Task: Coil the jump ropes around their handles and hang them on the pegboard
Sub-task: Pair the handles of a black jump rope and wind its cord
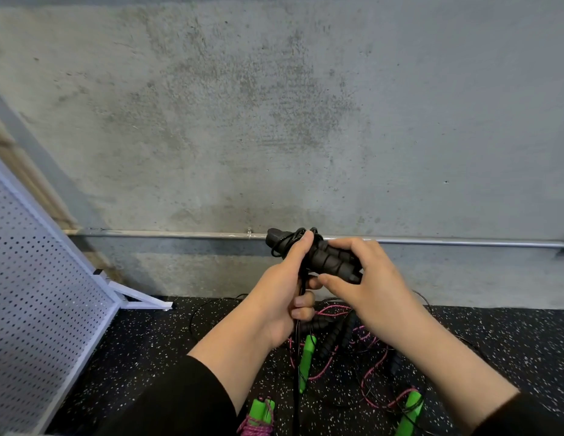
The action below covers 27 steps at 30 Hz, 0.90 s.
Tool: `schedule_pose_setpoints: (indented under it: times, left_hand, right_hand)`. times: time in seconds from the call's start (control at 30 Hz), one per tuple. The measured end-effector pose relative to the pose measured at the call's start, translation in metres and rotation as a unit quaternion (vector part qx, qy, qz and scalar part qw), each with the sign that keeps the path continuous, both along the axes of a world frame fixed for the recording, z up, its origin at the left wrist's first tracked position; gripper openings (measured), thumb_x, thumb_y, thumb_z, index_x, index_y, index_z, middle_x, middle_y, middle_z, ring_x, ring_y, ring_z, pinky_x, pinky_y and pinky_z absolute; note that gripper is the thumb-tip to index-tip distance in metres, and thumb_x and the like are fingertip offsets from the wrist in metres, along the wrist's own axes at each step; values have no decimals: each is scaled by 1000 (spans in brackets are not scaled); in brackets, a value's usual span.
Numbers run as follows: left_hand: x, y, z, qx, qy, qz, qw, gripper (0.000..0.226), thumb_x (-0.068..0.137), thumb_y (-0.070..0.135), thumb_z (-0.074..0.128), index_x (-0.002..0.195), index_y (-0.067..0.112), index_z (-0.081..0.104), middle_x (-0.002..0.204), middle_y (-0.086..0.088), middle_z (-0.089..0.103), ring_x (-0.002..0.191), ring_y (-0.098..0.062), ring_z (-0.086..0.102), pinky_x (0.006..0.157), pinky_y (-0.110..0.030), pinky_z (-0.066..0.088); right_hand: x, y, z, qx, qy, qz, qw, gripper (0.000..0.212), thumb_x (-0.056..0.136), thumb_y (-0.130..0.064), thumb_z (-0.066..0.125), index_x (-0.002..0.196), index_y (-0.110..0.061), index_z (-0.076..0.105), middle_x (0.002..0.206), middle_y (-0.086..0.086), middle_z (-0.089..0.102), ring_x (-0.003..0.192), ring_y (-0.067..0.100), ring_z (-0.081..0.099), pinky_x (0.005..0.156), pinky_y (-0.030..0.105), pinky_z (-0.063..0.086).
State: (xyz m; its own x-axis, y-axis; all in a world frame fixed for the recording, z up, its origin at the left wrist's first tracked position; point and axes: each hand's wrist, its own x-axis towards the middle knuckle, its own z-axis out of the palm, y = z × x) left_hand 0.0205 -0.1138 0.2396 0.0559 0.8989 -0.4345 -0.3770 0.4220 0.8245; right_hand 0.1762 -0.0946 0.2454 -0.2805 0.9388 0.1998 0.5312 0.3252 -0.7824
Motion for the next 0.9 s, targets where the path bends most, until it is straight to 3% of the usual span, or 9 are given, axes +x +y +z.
schedule_pose_setpoints:
  times: [0.1, 0.17, 0.2, 0.3, 0.37, 0.47, 0.67, 0.8, 0.9]
  left_hand:
    - [1, 0, 3, 5, -13, 6, 1000, 48, 85, 63, 67, 96, 17, 56, 65, 3, 42, 48, -8, 22, 36, -19, 17]
    - [1, 0, 4, 12, -11, 6, 1000, 44, 88, 59, 67, 92, 18, 52, 64, 4, 41, 49, -8, 21, 37, -18, 16]
    - [1, 0, 5, 16, -8, 5, 1000, 44, 88, 58, 67, 92, 17, 52, 64, 4, 41, 49, -7, 21, 37, -18, 16]
    - [1, 0, 5, 21, 6, 0, 1000, 45, 87, 58, 68, 92, 17, 52, 64, 5, 41, 48, -7, 22, 38, -19, 16]
    - [0, 0, 5, 14, 18, -6, 1000, 45, 86, 60, 67, 89, 17, 53, 64, 5, 41, 48, -7, 23, 38, -19, 17]
    - [-2, -1, 6, 3, 35, -21, 999, 50, 85, 63, 67, 96, 16, 55, 66, 4, 45, 47, -7, 23, 37, -19, 18]
    - [-4, -2, 13, -22, 70, -47, 996, 57, 88, 65, 63, 113, 14, 66, 63, 8, 47, 47, -6, 18, 38, -19, 16]
    - [-3, -4, 14, -21, 69, -56, 996, 75, 86, 71, 59, 126, 8, 63, 63, 7, 49, 45, -6, 20, 39, -18, 16]
    - [-4, -4, 15, -19, 51, -40, 998, 87, 80, 79, 55, 127, 5, 63, 64, 7, 48, 45, -5, 21, 38, -18, 18]
  right_hand:
    - [5, 2, 4, -91, 76, -1, 993, 44, 80, -47, 79, 118, -41, 58, 112, -12, 65, 97, 0, 64, 82, 11, 50]
    - [6, 1, 8, -242, 184, -2, 953, 56, 81, -66, 64, 125, -32, 61, 107, 1, 73, 81, 21, 70, 69, 36, 61]
    - [6, 0, 10, -318, 227, 12, 921, 63, 84, -71, 54, 124, -25, 65, 106, 8, 75, 72, 27, 68, 61, 38, 59]
    - [6, -1, 11, -434, 290, 45, 852, 66, 98, -65, 38, 107, -12, 77, 85, 20, 69, 57, 23, 59, 48, 26, 51]
    - [7, 0, 12, -441, 311, 47, 841, 58, 102, -55, 41, 103, -9, 77, 74, 17, 62, 53, 20, 54, 45, 23, 48]
    - [7, 2, 10, -441, 335, 42, 832, 44, 105, -45, 45, 112, -8, 68, 71, 14, 56, 54, 17, 47, 48, 23, 44]
    - [10, 8, 6, -325, 329, -2, 886, 20, 104, -36, 52, 110, -27, 69, 85, 4, 59, 68, 12, 52, 58, 27, 52]
    - [13, 10, 5, -187, 234, -49, 953, 16, 104, -32, 53, 113, -36, 66, 101, -3, 66, 84, 15, 59, 69, 32, 56]
    - [16, 10, 6, -142, 187, -36, 971, 19, 104, -30, 53, 114, -42, 63, 108, -4, 68, 88, 13, 61, 71, 31, 57]
